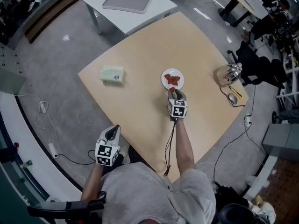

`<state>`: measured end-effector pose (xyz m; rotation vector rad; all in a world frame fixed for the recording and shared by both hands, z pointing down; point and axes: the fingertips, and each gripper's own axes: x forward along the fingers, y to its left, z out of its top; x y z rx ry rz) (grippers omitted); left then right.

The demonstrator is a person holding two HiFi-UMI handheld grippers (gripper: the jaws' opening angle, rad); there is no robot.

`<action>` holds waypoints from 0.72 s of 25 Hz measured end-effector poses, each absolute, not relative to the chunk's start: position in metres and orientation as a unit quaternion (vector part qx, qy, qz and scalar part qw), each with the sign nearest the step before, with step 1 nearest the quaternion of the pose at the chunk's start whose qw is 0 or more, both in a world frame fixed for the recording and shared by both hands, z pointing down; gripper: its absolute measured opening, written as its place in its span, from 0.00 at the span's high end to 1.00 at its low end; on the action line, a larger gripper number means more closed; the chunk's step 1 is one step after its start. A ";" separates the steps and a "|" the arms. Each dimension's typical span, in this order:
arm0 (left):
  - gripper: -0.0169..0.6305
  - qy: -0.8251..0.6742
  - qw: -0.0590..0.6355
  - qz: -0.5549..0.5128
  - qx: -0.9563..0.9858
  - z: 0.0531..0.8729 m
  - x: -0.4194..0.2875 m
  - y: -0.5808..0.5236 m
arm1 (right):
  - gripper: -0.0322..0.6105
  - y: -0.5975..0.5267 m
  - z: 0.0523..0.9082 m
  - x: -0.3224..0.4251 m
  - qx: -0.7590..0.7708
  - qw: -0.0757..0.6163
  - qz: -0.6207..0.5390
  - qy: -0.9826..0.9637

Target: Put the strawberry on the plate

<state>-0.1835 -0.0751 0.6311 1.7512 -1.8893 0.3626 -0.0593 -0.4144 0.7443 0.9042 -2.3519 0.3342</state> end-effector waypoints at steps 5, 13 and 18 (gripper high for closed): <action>0.94 -0.705 0.275 0.137 0.640 0.635 -0.186 -0.074 | 0.73 -0.431 0.761 -0.066 0.342 0.309 0.136 -0.877; 0.94 -0.709 0.286 0.137 0.630 0.641 -0.186 -0.075 | 0.73 -0.440 0.780 -0.075 0.339 0.322 0.144 -0.872; 0.94 -0.712 0.294 0.135 0.623 0.644 -0.187 -0.071 | 0.73 -0.442 0.784 -0.077 0.341 0.316 0.153 -0.872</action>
